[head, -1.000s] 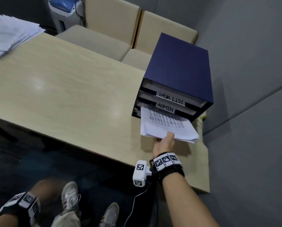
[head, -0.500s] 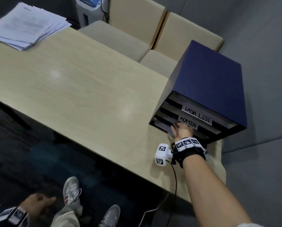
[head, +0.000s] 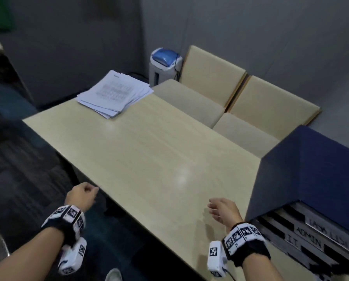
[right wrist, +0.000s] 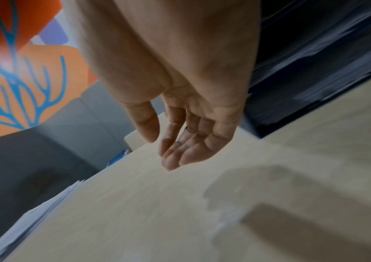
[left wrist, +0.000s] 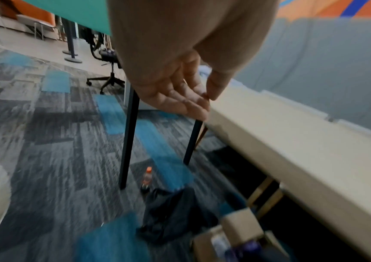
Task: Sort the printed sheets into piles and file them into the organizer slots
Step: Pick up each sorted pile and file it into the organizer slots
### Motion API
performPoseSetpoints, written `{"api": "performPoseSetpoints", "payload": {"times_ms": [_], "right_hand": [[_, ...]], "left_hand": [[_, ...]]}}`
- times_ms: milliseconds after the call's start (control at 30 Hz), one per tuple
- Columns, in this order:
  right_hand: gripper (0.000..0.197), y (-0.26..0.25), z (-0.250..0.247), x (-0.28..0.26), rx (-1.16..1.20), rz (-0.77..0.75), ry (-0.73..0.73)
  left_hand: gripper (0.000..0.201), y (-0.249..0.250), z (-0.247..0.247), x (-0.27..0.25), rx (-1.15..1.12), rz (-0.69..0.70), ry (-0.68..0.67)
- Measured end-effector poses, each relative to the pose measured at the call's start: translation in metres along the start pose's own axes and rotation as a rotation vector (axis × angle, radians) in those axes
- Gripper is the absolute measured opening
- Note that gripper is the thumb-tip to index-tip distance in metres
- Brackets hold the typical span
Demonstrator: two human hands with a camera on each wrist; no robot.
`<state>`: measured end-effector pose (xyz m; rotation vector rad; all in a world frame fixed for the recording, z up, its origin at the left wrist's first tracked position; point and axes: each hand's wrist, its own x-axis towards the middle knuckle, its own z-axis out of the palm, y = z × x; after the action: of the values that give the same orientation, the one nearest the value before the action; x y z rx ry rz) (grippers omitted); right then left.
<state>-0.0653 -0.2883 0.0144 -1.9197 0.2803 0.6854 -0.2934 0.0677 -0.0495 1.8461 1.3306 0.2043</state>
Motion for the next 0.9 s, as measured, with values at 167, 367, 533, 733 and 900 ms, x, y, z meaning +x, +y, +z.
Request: {"api": "performPoseSetpoints", "payload": {"times_ms": [167, 367, 533, 733, 900], "right_hand": [[0.015, -0.061, 0.090, 0.001, -0.085, -0.106, -0.196], [0.014, -0.111, 0.167, 0.036, -0.111, -0.141, -0.295], [0.013, -0.155, 0.231, 0.091, -0.138, -0.151, -0.319], [0.010, -0.213, 0.326, 0.168, -0.196, -0.135, -0.355], [0.009, -0.246, 0.385, 0.211, -0.246, -0.083, -0.356]], "left_hand": [[0.017, 0.023, -0.045, 0.068, -0.097, 0.070, -0.102], [0.013, 0.028, -0.071, 0.135, -0.143, 0.090, -0.168], [0.011, 0.060, -0.091, 0.212, -0.060, 0.168, -0.132], [0.008, 0.107, -0.108, 0.327, 0.117, 0.122, -0.059], [0.020, 0.139, -0.102, 0.395, 0.220, 0.124, -0.051]]}}
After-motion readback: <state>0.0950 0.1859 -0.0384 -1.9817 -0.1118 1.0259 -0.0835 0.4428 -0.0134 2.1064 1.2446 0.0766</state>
